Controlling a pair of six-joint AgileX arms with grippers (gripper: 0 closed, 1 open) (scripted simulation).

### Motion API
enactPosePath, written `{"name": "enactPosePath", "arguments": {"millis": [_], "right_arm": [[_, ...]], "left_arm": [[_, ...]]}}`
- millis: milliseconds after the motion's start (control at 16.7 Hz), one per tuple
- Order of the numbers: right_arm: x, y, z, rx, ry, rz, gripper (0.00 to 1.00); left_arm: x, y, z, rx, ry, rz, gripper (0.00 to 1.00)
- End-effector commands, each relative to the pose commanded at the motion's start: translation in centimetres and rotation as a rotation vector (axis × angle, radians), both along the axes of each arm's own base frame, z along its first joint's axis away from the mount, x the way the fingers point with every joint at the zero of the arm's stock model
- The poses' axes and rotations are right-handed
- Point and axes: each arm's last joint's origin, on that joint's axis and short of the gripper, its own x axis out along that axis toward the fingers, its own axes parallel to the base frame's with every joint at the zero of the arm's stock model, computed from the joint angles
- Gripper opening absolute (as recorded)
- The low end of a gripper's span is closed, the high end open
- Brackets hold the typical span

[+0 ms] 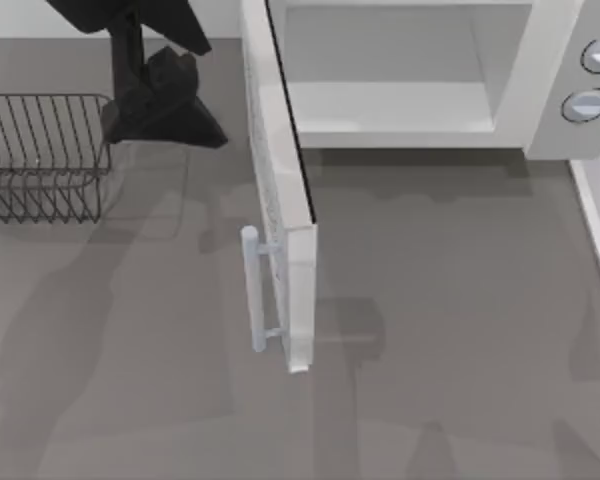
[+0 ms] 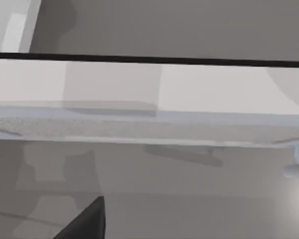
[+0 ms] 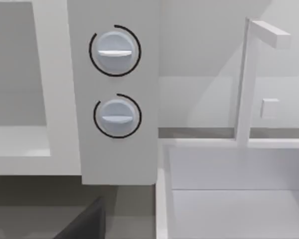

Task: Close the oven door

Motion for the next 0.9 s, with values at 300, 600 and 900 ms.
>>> {"name": "enactPosePath", "arguments": {"millis": [300,600,900], "right_arm": [[0.0,0.0,0.0,0.0,0.0,0.0,1.0],[0.0,0.0,0.0,0.0,0.0,0.0,1.0],[0.0,0.0,0.0,0.0,0.0,0.0,1.0]], "left_arm": [[0.0,0.2,0.0,0.001,-0.002,0.007,1.0],[0.4,-1.4,-2.4,0.001,0.002,0.0,1.0],[0.7,-3.8,-6.6,-0.001,-0.001,0.0,1.0]]}}
